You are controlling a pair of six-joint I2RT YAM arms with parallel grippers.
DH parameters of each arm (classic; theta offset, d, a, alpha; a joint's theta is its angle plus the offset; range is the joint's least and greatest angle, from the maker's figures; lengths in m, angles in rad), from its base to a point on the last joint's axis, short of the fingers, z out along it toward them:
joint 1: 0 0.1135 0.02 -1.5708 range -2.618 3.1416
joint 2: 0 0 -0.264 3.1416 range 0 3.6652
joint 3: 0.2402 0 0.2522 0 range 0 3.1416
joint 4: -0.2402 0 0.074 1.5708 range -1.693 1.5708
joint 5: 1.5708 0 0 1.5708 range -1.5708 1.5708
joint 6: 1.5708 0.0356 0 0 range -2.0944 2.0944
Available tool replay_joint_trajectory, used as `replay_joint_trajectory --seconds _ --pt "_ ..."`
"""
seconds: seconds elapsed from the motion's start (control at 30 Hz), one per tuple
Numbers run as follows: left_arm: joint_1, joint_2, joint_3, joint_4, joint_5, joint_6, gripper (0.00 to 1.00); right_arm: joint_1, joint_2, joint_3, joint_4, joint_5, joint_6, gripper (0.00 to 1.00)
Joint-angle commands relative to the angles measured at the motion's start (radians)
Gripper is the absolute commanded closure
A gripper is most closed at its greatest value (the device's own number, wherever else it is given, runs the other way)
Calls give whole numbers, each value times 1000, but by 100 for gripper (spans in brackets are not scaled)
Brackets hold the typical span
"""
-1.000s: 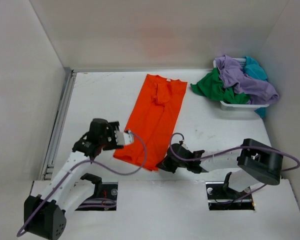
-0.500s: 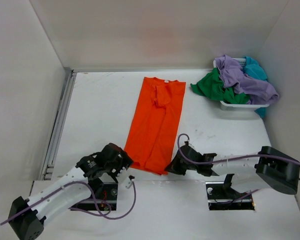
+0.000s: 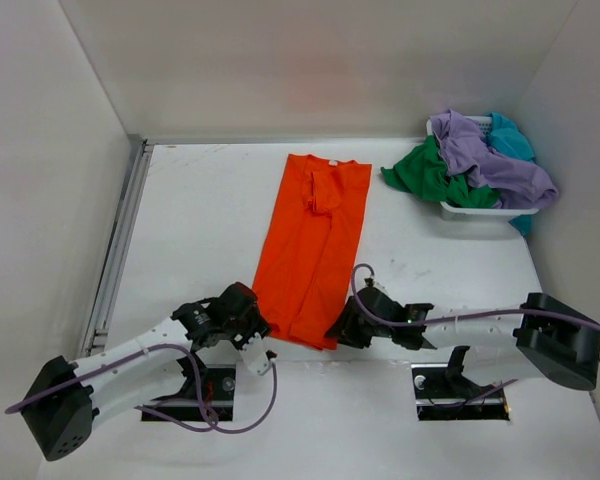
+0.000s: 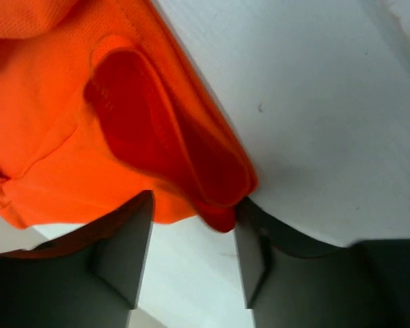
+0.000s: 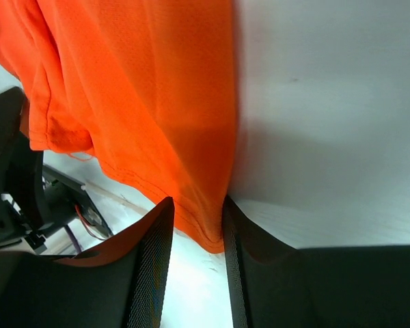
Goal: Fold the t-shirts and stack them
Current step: Grab the bottom of the folded rectangular tshirt with both arms, then fold the folded rectangular tshirt in 1/3 of the way
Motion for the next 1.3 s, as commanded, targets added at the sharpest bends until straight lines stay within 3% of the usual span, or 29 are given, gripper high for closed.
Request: replay_joint_trajectory --seconds 0.0,0.13,0.23,0.43,0.6,0.77,0.97,1.27 --pt "-17 61 1 -63 57 0 62 -8 45 42 -47 18 -31 61" --pt "-44 98 13 -46 49 -18 82 2 93 63 -38 -14 -22 61" --pt "-46 104 18 -36 43 -54 91 25 111 74 -45 -26 -11 62" --pt "-49 54 82 -60 61 -130 99 45 70 79 -59 -42 10 89" --pt "23 75 208 -72 112 -213 100 25 -42 152 -160 -19 -32 94" --pt "120 194 378 -68 158 -307 100 -82 -87 255 -271 -54 -161 94" --pt "225 388 605 -52 189 -422 100 -302 -101 331 -346 -160 -319 94" --pt "334 725 922 -23 181 -515 100 -595 148 548 -351 -355 -543 94"
